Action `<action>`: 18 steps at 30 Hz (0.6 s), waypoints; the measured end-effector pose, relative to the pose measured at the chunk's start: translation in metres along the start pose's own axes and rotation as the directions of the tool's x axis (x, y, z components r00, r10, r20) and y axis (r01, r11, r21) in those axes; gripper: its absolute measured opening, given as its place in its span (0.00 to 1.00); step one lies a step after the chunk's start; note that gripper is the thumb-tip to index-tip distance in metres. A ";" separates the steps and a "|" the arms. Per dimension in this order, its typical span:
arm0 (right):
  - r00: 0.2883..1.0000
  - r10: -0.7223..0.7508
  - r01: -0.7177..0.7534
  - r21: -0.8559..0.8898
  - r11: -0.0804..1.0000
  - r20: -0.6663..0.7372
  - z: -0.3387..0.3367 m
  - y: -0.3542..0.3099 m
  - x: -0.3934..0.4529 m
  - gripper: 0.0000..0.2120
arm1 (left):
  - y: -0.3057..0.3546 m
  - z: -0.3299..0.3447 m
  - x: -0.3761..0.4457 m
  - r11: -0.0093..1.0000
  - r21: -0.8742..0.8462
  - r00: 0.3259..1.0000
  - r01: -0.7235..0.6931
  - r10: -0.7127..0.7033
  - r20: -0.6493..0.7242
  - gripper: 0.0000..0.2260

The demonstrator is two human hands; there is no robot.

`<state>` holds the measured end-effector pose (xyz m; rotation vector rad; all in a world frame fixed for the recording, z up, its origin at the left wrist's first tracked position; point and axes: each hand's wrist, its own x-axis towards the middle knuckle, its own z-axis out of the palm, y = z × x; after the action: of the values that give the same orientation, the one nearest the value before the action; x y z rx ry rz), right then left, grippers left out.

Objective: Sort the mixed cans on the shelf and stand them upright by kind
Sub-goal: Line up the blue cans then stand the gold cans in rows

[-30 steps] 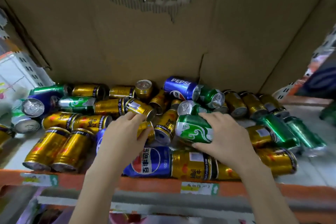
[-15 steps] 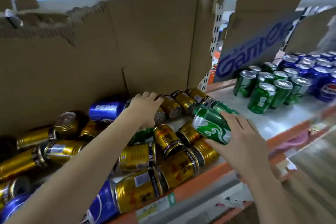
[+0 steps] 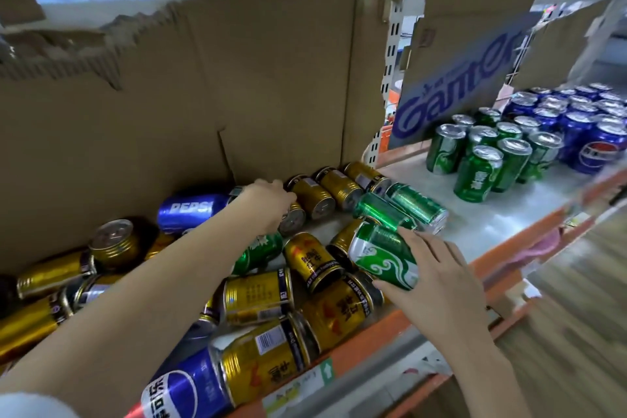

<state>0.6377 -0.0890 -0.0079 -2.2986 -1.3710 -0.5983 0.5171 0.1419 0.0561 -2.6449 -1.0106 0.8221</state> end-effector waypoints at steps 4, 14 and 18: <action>1.000 0.024 -0.024 -0.031 0.999 -0.016 -0.003 -0.007 -0.010 0.41 | -0.002 -0.003 0.002 0.995 0.096 1.000 0.003 -0.006 0.028 0.33; 0.997 0.080 -0.080 0.011 0.997 0.005 -0.009 -0.020 -0.021 0.41 | -0.014 0.010 -0.019 0.994 -0.092 0.970 0.056 -0.076 -0.231 0.35; 0.998 0.057 -0.054 0.083 0.995 -0.036 -0.012 -0.007 -0.010 0.39 | -0.005 -0.001 -0.040 0.959 -0.280 0.893 0.037 -0.157 -0.421 0.32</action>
<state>0.6256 -0.0990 -0.0027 -2.2405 -1.2858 -0.5557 0.4904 0.1196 0.0758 -2.7732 -1.1741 0.0477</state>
